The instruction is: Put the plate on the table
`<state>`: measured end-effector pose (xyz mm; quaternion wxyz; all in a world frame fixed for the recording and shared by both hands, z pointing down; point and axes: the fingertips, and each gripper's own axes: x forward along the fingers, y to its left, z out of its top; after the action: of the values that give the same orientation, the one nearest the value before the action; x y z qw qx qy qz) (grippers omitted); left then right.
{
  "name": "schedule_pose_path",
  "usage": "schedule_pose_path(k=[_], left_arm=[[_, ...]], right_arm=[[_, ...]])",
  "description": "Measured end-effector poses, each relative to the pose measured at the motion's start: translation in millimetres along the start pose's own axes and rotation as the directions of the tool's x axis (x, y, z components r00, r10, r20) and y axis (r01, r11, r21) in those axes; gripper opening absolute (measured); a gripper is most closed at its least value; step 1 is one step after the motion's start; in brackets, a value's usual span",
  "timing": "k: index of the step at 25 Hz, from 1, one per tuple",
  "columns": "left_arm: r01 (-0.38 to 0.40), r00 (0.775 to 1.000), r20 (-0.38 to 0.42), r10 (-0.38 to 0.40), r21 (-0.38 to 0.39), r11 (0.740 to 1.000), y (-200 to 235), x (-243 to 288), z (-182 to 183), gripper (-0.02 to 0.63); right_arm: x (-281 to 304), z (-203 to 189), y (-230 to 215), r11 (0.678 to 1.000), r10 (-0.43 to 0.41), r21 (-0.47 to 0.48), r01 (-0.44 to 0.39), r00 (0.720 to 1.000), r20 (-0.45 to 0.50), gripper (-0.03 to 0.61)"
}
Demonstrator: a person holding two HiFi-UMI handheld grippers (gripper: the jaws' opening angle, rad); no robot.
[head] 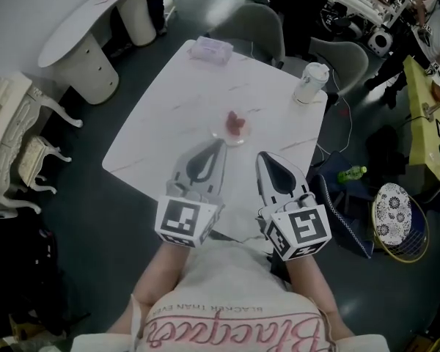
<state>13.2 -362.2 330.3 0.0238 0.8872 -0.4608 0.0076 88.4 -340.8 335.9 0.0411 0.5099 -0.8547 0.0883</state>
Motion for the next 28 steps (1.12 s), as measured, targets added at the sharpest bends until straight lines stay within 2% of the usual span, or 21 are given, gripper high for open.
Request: schedule_pose_path(k=[9, 16, 28], left_arm=[[0.033, 0.999, 0.033, -0.035, 0.038, 0.999, -19.1, -4.4, 18.3, 0.005], [0.045, 0.998, 0.041, -0.047, 0.046, 0.998, -23.7, -3.5, 20.0, 0.005], [0.062, 0.997, 0.050, -0.065, 0.054, 0.997, -22.8, -5.1, 22.6, 0.005]], right_arm=[[-9.3, 19.4, 4.1, 1.000, 0.012, -0.016, -0.011, 0.998, 0.061, 0.003], [-10.0, 21.2, 8.4, 0.999, 0.021, -0.043, -0.018, 0.998, 0.064, 0.003], [-8.2, 20.8, 9.3, 1.000, 0.014, -0.014, -0.013, 0.999, 0.048, 0.003]])
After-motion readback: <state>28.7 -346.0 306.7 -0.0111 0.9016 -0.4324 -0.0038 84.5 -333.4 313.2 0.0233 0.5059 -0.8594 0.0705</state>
